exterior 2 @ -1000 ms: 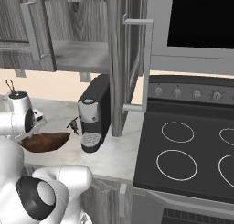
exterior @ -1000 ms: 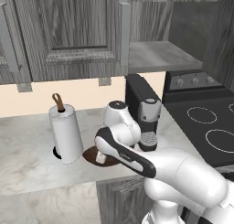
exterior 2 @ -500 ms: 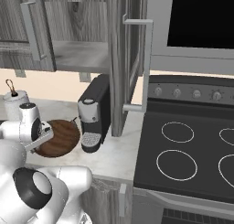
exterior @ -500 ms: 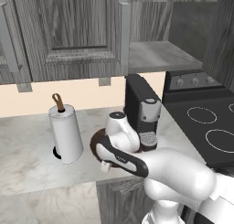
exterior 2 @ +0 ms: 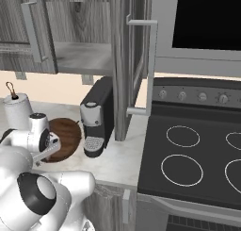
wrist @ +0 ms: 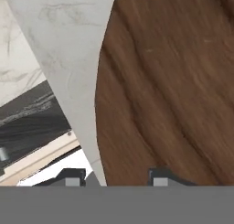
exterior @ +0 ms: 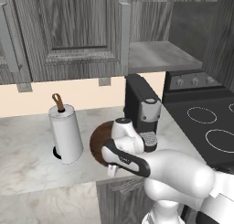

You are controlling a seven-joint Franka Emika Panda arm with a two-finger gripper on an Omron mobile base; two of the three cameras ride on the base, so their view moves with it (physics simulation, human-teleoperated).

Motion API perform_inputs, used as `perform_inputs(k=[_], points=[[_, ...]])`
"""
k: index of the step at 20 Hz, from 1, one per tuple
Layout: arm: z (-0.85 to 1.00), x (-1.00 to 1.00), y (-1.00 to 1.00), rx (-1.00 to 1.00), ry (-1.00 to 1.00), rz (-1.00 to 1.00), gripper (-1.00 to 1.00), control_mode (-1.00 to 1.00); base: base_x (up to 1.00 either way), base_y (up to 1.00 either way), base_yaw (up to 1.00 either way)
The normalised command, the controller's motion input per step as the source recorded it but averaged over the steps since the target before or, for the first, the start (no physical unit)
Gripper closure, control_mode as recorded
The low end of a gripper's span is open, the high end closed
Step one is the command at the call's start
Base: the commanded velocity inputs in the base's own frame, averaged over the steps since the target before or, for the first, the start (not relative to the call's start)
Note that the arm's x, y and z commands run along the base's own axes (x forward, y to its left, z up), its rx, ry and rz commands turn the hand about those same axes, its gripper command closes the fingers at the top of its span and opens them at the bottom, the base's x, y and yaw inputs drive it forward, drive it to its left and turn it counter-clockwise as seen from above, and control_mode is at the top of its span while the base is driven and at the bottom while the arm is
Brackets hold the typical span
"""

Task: Retrieve the bowl from the cabinet, then place the raw meat into the bowl to avoid contamination.

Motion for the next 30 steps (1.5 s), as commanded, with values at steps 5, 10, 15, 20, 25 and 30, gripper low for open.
perform_inputs(k=[5,10,15,20,25,30], points=[[0.03,-0.24,-0.03,0.0,0.1,0.0,-1.0,-1.0,0.0,0.0,0.0],[0.14,-0.26,-0.01,0.0,0.09,0.0,-1.0,-1.0,0.0,0.0,0.0],[0.15,-0.26,-0.01,0.0,0.08,0.0,-1.0,-1.0,0.0,0.0,0.0],[0.2,-0.29,0.0,0.0,0.05,0.0,-1.0,-1.0,0.0,0.0,0.0],[0.25,-0.34,0.0,0.0,0.0,0.0,-1.0,-1.0,0.0,0.0,0.0],[0.27,-0.38,0.0,0.0,0.0,0.0,-1.0,-1.0,0.0,0.0,0.0]])
